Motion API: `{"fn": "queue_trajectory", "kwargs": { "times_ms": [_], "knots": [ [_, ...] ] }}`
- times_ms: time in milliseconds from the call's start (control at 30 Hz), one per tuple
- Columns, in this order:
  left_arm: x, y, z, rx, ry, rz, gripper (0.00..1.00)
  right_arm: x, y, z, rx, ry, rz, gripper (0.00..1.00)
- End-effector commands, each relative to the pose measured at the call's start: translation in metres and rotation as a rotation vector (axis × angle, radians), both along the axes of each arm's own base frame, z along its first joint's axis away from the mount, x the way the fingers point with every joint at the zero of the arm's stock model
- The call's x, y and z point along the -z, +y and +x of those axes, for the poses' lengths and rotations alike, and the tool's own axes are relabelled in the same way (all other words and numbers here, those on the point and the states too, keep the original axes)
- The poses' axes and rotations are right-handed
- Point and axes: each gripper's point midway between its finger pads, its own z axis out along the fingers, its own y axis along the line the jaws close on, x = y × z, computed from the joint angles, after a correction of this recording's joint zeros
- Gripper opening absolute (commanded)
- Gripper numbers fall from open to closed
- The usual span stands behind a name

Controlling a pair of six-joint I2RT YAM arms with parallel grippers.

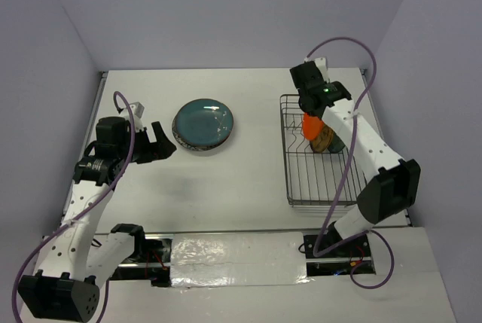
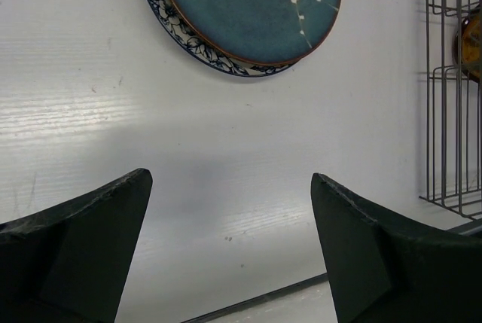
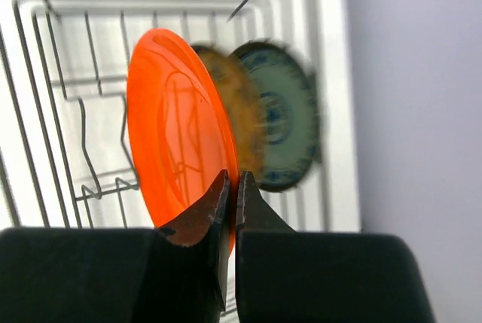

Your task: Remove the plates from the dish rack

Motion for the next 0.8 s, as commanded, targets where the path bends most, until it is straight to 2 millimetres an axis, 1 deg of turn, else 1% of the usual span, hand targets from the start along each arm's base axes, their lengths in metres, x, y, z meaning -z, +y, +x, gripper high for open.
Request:
{"fn": "queue_trajectory", "kwargs": {
  "times_ms": [0,33,67,100,133,167,200,233,267,300,333,367,400,433,467,500,533,567,600,633,667,700,733,767],
  "knots": [
    [-0.016,0.01,0.009,-0.035,-0.097,0.042,0.99,-0.104,0.004,-0.011,0.022,-0.261,0.032,0.0],
    [-0.014,0.011,0.009,-0.045,-0.092,0.046,1.0,-0.111,0.005,-0.021,0.019,-0.251,-0.005,0.0],
    [-0.013,0.012,0.009,-0.053,-0.088,0.049,1.0,-0.12,0.008,-0.026,0.013,-0.262,-0.007,0.0],
    [-0.012,0.016,0.009,-0.072,-0.083,0.057,1.0,-0.139,0.013,-0.03,0.006,-0.301,0.015,0.0],
    [-0.012,0.017,0.008,-0.081,-0.08,0.06,1.0,-0.144,0.026,-0.036,-0.034,-0.308,0.039,0.0],
    [-0.012,0.019,0.008,-0.093,-0.081,0.062,0.99,-0.154,0.036,-0.043,-0.078,-0.335,0.094,0.0],
    [-0.015,0.022,0.007,-0.114,-0.094,0.069,0.99,-0.153,0.05,-0.046,-0.146,-0.325,0.152,0.0],
    [-0.017,0.024,0.006,-0.124,-0.105,0.071,1.0,-0.154,0.092,-0.048,-0.314,-0.316,0.333,0.0],
    [-0.018,0.025,0.005,-0.129,-0.11,0.07,1.0,-0.144,0.108,-0.059,-0.41,-0.302,0.418,0.01],
    [-0.023,0.026,0.003,-0.138,-0.136,0.07,0.99,-0.15,0.132,-0.059,-0.5,-0.34,0.525,0.01],
    [-0.026,0.026,0.002,-0.14,-0.149,0.068,0.99,-0.147,0.15,-0.068,-0.583,-0.33,0.604,0.01],
    [-0.027,0.027,0.001,-0.145,-0.158,0.065,1.0,-0.121,0.178,-0.092,-0.727,-0.231,0.726,0.01],
    [-0.032,0.027,-0.001,-0.145,-0.179,0.063,1.0,-0.111,0.192,-0.101,-0.772,-0.194,0.805,0.01],
    [-0.034,0.026,-0.002,-0.138,-0.191,0.057,0.99,-0.116,0.209,-0.103,-0.846,-0.228,0.882,0.02],
    [-0.037,0.025,-0.003,-0.134,-0.207,0.054,1.0,-0.082,0.221,-0.119,-0.896,-0.127,0.95,0.02],
    [-0.038,0.025,-0.004,-0.133,-0.211,0.052,0.99,-0.069,0.227,-0.124,-0.884,-0.09,1.005,0.02],
    [-0.039,0.024,-0.004,-0.131,-0.214,0.051,1.0,-0.044,0.233,-0.122,-0.883,-0.067,1.029,0.03],
    [-0.038,0.025,-0.004,-0.133,-0.213,0.052,0.99,-0.032,0.237,-0.123,-0.878,-0.045,1.053,0.03],
    [-0.038,0.025,-0.004,-0.133,-0.213,0.052,0.99,-0.027,0.243,-0.119,-0.874,-0.057,1.086,0.04],
    [-0.038,0.024,-0.004,-0.132,-0.212,0.05,0.99,-0.016,0.246,-0.118,-0.863,-0.039,1.099,0.04],
    [-0.038,0.024,-0.004,-0.13,-0.21,0.051,1.0,0.013,0.248,-0.118,-0.818,0.023,1.115,0.05],
    [-0.037,0.024,-0.004,-0.13,-0.207,0.051,1.0,0.016,0.253,-0.114,-0.827,0.016,1.134,0.06],
    [-0.037,0.024,-0.004,-0.13,-0.208,0.051,1.0,0.037,0.256,-0.113,-0.803,0.06,1.132,0.07],
    [-0.037,0.024,-0.004,-0.128,-0.207,0.05,1.0,0.045,0.258,-0.111,-0.792,0.075,1.135,0.07]
  ]
}}
